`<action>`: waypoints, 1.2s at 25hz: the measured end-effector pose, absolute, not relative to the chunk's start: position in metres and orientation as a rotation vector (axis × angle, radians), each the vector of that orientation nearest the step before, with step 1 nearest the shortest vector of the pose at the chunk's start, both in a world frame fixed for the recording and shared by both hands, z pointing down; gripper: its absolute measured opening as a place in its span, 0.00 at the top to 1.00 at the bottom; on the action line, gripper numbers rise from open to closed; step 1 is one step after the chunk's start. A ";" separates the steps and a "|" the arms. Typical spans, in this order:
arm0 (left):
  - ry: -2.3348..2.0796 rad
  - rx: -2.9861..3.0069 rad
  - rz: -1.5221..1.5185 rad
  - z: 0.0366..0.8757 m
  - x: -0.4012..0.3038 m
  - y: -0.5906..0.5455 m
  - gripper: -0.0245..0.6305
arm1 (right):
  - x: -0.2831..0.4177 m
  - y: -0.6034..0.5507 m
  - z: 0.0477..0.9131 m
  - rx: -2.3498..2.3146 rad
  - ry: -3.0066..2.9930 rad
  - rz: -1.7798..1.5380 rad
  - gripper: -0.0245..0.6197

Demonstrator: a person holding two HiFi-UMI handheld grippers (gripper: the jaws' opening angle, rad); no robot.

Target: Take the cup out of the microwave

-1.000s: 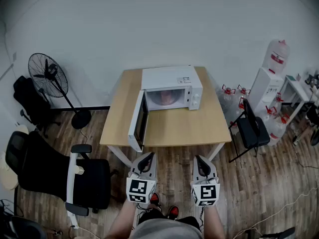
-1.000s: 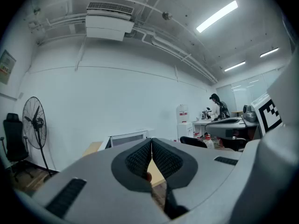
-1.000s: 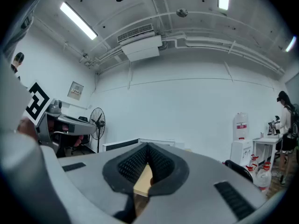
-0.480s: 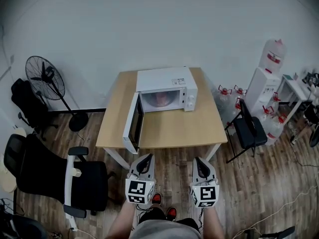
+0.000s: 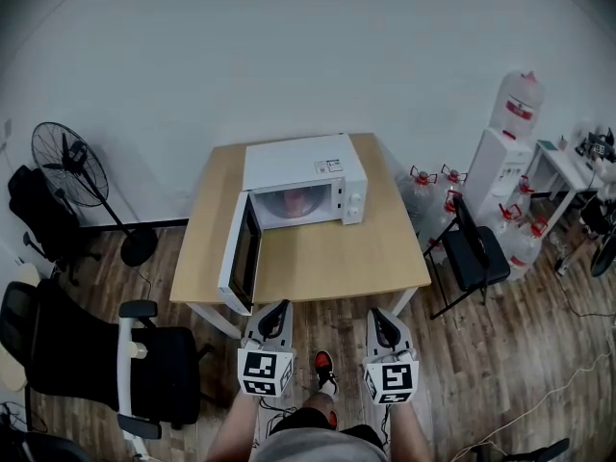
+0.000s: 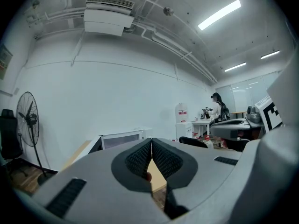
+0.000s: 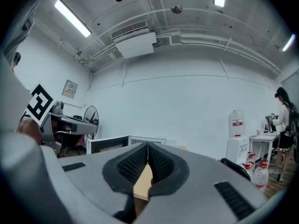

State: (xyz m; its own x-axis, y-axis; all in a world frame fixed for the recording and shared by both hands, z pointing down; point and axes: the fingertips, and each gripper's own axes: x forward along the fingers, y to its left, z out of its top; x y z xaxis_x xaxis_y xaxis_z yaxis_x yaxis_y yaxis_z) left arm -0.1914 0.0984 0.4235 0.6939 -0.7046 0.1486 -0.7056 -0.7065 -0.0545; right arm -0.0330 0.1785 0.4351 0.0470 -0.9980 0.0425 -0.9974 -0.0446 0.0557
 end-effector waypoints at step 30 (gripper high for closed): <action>-1.426 2.650 0.338 0.466 -0.150 -0.180 0.93 | 0.004 -0.152 0.466 1.894 -2.352 0.098 0.93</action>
State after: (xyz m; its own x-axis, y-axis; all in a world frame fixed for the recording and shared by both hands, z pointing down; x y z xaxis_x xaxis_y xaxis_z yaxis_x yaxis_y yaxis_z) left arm -0.1498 -0.1804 0.4661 0.5333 -0.8087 0.2481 -0.8339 -0.5518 -0.0059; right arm 0.0042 -0.1524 0.4661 -0.2099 -0.9685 0.1338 -0.9763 0.2151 0.0251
